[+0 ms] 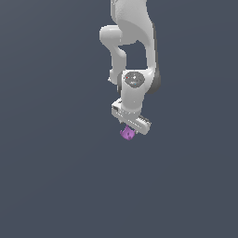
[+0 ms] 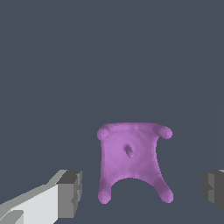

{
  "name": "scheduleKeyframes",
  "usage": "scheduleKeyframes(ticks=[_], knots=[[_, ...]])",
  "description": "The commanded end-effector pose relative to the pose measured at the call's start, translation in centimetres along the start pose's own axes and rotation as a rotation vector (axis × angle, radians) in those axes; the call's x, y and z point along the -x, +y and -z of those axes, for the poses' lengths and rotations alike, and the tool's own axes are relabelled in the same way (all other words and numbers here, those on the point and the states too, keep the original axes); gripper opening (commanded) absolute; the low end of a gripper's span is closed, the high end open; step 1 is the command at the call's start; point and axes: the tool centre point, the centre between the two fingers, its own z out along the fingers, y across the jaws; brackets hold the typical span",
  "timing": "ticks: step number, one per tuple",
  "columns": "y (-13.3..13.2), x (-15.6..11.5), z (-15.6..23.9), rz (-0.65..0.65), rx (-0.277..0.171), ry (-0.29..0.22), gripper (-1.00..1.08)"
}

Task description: Pick up the object and move it to a goal position.

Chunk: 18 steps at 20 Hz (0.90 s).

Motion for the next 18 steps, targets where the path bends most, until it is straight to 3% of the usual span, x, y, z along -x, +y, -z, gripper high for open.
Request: scheduleKeyframes(ticks=[1, 18], knots=[[0.0, 0.0, 0.0, 0.0, 0.0, 0.0, 1.0], [0.0, 0.1, -5.0, -0.004, 0.0, 0.001, 1.0]])
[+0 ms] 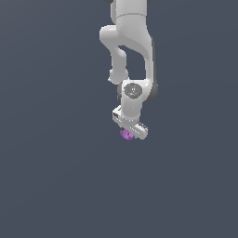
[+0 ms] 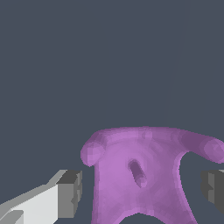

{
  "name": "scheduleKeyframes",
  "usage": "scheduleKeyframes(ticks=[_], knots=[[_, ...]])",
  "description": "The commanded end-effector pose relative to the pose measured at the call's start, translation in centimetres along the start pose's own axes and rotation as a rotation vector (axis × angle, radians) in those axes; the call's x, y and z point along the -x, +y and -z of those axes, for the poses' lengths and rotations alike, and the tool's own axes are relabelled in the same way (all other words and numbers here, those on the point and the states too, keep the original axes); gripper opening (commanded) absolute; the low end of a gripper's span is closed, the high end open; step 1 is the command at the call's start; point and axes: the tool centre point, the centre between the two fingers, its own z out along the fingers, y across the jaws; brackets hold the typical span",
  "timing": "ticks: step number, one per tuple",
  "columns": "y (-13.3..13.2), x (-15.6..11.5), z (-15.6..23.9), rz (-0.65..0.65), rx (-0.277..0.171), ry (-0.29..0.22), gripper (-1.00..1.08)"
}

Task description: Pick up the object and move it to a goal position.

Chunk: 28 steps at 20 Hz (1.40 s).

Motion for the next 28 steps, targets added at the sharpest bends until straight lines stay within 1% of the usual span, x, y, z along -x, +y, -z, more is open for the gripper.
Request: scheduleKeyframes(ticks=[1, 2, 13, 17, 23, 28], knots=[[-0.1, 0.0, -0.2, 0.0, -0.001, 0.001, 1.0], [-0.1, 0.0, -0.2, 0.0, -0.001, 0.001, -1.0], [0.0, -0.1, -0.2, 0.0, -0.001, 0.001, -1.0], [0.6, -0.7, 0.1, 0.0, -0.001, 0.001, -1.0], [3.0, -3.4, 1.2, 0.0, -0.001, 0.001, -1.0], [6.4, -7.1, 2.9, 0.0, -0.001, 0.001, -1.0]])
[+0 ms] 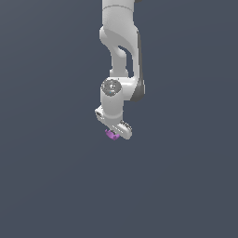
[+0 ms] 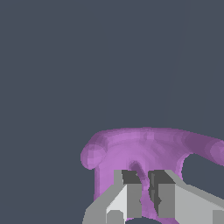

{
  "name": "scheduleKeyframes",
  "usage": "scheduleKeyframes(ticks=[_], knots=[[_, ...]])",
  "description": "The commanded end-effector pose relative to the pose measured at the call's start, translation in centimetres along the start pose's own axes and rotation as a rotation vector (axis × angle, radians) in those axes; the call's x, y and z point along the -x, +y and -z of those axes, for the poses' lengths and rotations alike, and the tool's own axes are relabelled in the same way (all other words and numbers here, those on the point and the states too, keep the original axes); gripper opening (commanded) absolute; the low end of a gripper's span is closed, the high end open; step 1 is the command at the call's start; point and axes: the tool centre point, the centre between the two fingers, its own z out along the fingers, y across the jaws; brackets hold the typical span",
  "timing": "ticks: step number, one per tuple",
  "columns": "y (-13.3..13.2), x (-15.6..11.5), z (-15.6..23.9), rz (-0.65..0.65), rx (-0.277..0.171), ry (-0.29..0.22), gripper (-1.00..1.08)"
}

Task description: Pick up the object and move it to a goal position.

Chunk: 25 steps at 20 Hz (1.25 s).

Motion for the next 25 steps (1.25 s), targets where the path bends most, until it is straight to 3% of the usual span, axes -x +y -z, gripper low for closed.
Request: scheduleKeyframes(ticks=[1, 13, 19, 25], knots=[[1.9, -2.1, 0.9, -0.001, -0.001, 0.0, -1.0], [9.9, -11.6, 5.0, -0.001, 0.0, 0.0, -1.0], [11.5, -13.7, 5.8, -0.001, 0.0, 0.0, -1.0], [11.6, -14.0, 5.9, -0.001, 0.0, 0.0, -1.0]])
